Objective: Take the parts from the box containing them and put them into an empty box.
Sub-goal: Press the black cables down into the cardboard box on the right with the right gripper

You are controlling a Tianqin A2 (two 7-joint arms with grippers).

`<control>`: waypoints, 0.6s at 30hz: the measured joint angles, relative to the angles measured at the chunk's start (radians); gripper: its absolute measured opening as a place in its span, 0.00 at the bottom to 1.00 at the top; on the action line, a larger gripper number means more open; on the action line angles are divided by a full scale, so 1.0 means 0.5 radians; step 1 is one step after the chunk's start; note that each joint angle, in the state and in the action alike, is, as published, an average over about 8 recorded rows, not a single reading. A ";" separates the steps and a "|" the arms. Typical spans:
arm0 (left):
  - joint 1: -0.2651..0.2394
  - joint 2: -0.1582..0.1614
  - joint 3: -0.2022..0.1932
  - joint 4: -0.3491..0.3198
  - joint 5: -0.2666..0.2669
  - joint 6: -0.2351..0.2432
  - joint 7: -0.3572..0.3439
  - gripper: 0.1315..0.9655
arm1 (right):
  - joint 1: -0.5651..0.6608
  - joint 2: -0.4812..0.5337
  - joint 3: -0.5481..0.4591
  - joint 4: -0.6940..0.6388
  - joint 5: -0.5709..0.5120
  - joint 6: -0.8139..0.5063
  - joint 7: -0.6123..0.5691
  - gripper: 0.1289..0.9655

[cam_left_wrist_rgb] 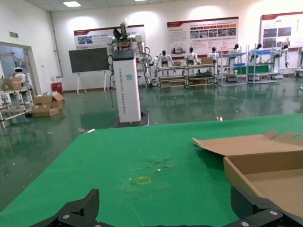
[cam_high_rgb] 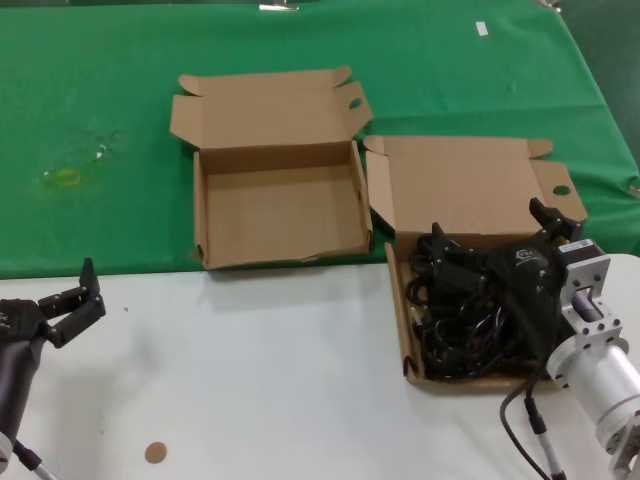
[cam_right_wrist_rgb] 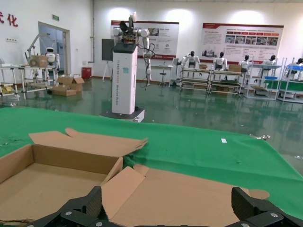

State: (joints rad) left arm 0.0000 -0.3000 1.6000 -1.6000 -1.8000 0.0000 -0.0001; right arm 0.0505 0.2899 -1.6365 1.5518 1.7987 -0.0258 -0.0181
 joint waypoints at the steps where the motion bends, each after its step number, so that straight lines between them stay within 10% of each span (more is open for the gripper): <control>1: 0.000 0.000 0.000 0.000 0.000 0.000 0.000 1.00 | 0.000 0.000 0.000 0.000 0.000 0.000 0.000 1.00; 18: 0.000 0.000 0.000 0.000 0.000 0.000 0.000 0.95 | -0.002 -0.017 0.013 0.001 -0.008 -0.010 -0.016 1.00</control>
State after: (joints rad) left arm 0.0000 -0.3000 1.6000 -1.6000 -1.8000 0.0000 -0.0001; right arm 0.0494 0.2816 -1.6302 1.5522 1.7948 -0.0306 -0.0259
